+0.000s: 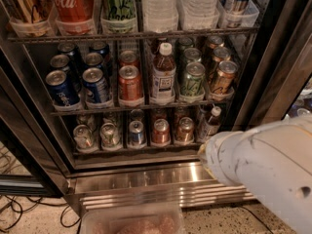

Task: Pick 7up can from bottom shelf of fridge

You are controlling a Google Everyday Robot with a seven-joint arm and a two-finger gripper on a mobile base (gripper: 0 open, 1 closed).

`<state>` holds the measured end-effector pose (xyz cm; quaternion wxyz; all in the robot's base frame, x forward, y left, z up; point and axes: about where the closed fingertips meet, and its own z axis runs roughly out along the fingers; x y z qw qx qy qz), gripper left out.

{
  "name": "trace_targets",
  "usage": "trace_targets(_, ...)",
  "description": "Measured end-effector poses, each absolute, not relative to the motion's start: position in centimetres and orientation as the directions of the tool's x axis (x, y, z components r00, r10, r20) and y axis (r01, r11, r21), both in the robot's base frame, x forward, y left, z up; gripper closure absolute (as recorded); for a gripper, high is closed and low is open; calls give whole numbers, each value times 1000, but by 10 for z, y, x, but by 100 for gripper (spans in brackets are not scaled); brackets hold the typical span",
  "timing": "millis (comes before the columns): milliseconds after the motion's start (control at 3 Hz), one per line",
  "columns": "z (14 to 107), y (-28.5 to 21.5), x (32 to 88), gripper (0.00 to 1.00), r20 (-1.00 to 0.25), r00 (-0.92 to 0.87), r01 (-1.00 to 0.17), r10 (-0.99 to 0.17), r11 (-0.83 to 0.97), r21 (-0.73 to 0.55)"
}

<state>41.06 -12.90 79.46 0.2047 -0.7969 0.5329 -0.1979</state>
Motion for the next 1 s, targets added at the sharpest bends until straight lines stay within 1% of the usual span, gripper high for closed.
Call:
trace_targets(333, 768, -123, 419, 100, 2, 390, -726, -921, -309, -614)
trace_targets(667, 761, -96, 455, 100, -102, 419, -669, -902, -232, -706)
trace_targets(1000, 776, -68, 492, 100, -262, 430, -629, -864, -78, -774)
